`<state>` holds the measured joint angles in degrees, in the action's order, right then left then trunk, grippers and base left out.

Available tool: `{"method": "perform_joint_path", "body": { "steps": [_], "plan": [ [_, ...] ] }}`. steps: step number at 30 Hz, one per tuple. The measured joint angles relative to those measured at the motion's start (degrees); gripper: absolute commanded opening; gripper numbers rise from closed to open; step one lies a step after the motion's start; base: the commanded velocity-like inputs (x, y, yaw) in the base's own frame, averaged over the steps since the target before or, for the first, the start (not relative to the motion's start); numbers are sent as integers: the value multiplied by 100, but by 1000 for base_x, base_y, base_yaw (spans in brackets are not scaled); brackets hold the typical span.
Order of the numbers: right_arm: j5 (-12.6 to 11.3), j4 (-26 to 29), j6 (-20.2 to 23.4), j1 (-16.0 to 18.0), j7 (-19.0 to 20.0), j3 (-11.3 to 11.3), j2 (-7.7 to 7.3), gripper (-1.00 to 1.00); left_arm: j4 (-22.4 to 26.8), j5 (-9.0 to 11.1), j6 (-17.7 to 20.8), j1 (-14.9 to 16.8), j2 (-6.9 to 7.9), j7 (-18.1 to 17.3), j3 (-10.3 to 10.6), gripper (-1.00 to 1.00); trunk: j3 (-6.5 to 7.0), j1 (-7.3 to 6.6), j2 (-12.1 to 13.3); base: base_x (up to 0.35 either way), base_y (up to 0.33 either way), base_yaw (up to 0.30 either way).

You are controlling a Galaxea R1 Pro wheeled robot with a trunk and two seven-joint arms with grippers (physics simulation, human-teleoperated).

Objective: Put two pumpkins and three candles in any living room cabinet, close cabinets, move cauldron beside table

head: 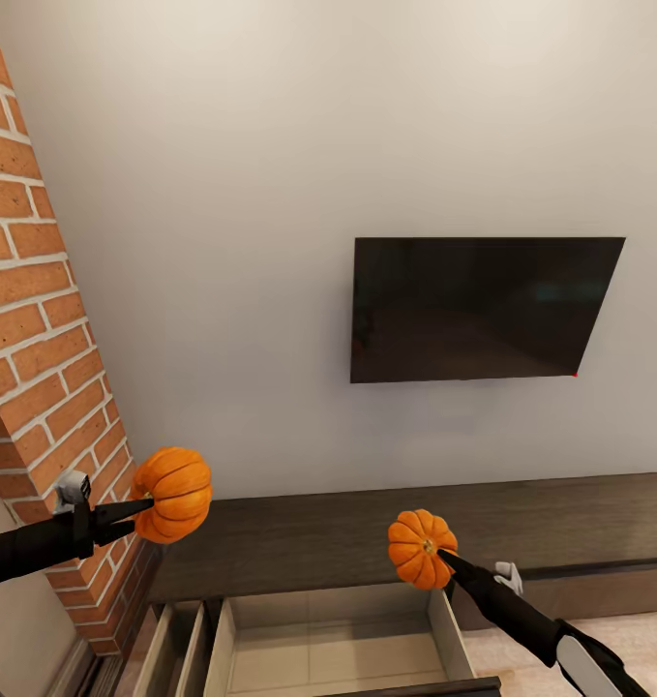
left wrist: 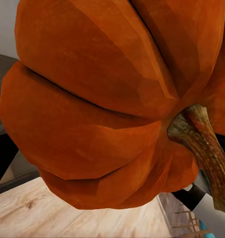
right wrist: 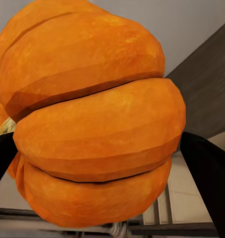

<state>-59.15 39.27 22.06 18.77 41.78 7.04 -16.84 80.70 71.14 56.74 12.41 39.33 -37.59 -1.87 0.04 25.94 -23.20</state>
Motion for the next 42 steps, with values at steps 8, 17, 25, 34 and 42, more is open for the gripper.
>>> {"method": "perform_joint_path", "body": {
  "steps": [8, 17, 25, 34, 42],
  "plan": [
    [535, 83, 76, 5, -706, 17, 42, -100, 57, -100, -37, 73, -93, 576, 302, -100, -1, 0, 1, 0, 0, 0],
    [1477, 369, 557, 732, -1626, 216, 880, -100, 73, -210, -36, 508, -1400, 3438, 410, -100, 0, 1, 4, 0, 0, 0],
    [2043, 577, 583, 1250, -2678, 514, 1665, -100, 48, -404, -56, 559, -1952, 4613, 417, -100, 0, 0, 1, 0, 0, 0],
    [2123, 570, 582, 1402, -4466, 1330, 2200, -100, -3, -1663, -80, 566, -2666, 5272, 416, -100, 0, 0, 2, 0, 0, 0],
    [2112, 538, 715, 1558, -4980, 1409, 2228, -100, -315, -2241, -81, 670, -3273, 5964, 413, -100, 0, 0, 1, 0, 0, 0]
  ]
}}
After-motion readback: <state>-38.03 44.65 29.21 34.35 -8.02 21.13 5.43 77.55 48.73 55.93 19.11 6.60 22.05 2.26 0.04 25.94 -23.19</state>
